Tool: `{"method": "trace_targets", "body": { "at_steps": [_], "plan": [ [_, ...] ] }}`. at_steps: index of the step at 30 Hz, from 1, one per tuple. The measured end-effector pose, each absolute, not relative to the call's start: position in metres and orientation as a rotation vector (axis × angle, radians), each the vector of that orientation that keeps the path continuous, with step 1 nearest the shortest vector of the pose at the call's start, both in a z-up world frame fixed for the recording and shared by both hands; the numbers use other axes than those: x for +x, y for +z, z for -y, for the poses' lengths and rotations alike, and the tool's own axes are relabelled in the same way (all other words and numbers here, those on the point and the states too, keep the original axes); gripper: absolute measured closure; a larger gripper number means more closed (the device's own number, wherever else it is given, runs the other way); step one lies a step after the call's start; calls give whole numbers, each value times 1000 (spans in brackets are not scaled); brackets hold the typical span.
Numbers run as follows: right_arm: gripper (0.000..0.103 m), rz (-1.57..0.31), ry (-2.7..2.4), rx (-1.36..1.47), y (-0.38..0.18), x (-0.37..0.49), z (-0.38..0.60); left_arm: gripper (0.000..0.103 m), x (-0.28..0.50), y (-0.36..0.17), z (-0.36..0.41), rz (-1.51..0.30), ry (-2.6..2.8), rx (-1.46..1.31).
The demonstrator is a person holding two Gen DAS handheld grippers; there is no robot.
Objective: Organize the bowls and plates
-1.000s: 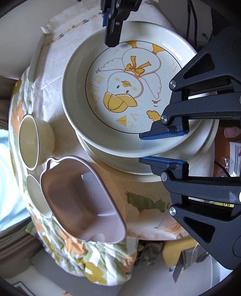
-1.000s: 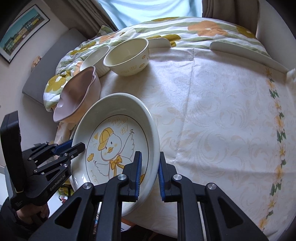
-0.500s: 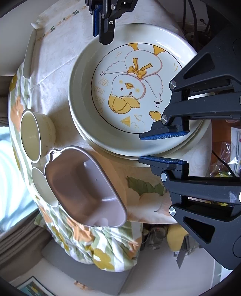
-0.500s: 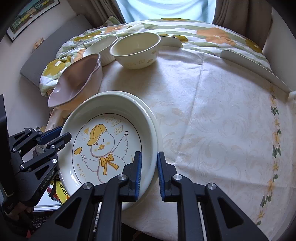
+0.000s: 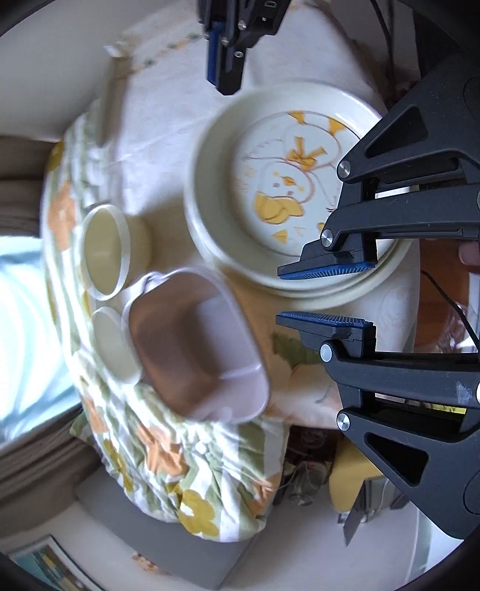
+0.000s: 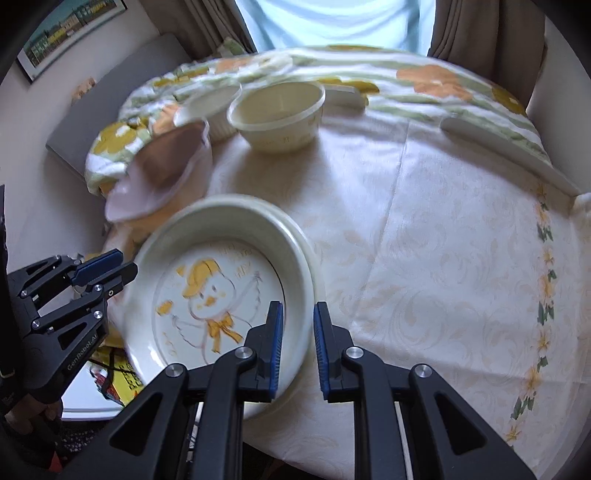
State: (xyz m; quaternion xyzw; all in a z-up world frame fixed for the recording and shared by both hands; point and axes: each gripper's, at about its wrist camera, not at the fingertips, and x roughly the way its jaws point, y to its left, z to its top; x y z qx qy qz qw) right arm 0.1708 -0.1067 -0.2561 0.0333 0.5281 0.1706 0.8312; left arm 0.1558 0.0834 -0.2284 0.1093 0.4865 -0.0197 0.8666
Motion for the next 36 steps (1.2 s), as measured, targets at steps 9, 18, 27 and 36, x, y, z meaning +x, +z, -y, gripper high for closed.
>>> {"method": "trace_targets", "body": {
  "at_steps": [9,18,27,36],
  "plan": [
    [3,-902,540,90,-183,196,93,0,155,-149,-149,-803,90,-3],
    [3,-971,519,62,-202,239,44,1,189,-193,-222,-969,48,-184],
    [33,-1138,478,54,-261,272,-11,43,244,-274,-242,-1179,-142,-341],
    [61,-1236,432,98,-294,290,-26,62,279,-307,-247,-1251,-215,-353]
  ]
}}
